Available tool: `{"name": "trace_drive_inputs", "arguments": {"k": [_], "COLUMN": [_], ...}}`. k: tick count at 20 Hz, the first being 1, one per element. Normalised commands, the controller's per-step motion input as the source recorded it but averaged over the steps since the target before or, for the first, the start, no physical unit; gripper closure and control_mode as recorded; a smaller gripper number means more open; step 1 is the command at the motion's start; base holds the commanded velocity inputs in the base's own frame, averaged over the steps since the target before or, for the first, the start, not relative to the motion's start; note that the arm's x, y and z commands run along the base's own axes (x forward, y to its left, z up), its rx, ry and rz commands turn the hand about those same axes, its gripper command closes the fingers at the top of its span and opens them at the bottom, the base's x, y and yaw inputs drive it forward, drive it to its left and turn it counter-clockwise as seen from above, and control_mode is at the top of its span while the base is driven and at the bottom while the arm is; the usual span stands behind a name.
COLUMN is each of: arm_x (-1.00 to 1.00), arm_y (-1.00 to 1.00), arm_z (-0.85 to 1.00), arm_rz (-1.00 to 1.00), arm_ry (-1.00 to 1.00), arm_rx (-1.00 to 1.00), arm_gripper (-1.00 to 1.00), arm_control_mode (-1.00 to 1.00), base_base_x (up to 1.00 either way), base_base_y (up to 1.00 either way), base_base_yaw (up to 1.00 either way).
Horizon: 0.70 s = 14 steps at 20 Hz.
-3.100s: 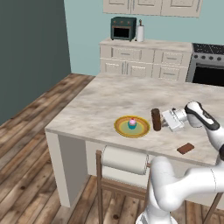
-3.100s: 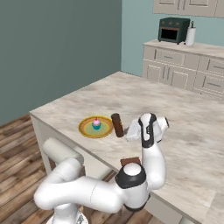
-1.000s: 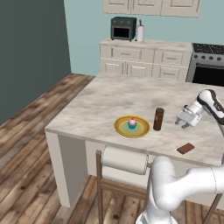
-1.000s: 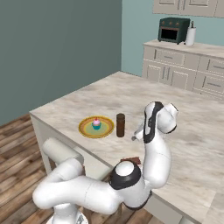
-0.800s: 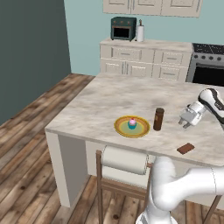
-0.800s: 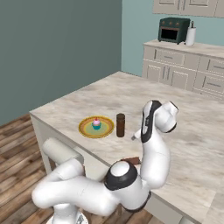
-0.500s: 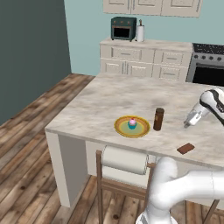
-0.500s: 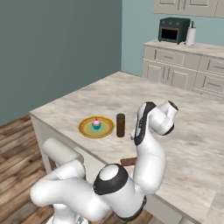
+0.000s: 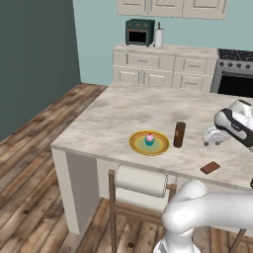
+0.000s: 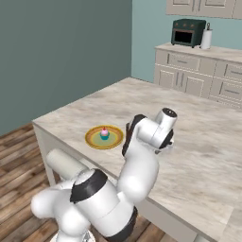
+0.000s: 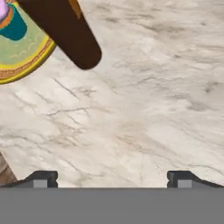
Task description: Take the cinnamon bottle from the cabinet and place it on the dining table, next to the plate with the cupcake. Then take the chocolate from the dining counter and place it on the cupcake plate.
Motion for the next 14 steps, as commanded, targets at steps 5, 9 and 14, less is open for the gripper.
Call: {"name": "trace_drive_inputs", "arguments": {"k": [5,9,14], "arm_x": [-0.11,-0.12,-0.05], "arm_y": [0.03,0.05,0.11], "arm_z": [0.0,0.0,-0.11], "arm_rz": [-0.77,-0.8,-0.81], "arm_ry": [0.18,0.02,0.09], "arm_rx": [-0.14,-0.14,-0.09], "arm_gripper": [-1.0,-1.0,-1.0], "arm_control_mode": [-1.0,-1.0,-1.0], "base_base_x": [0.0,0.0,0.0], "base_base_y": [0.0,0.0,0.0], "base_base_yaw": [0.0,0.0,0.0]}}
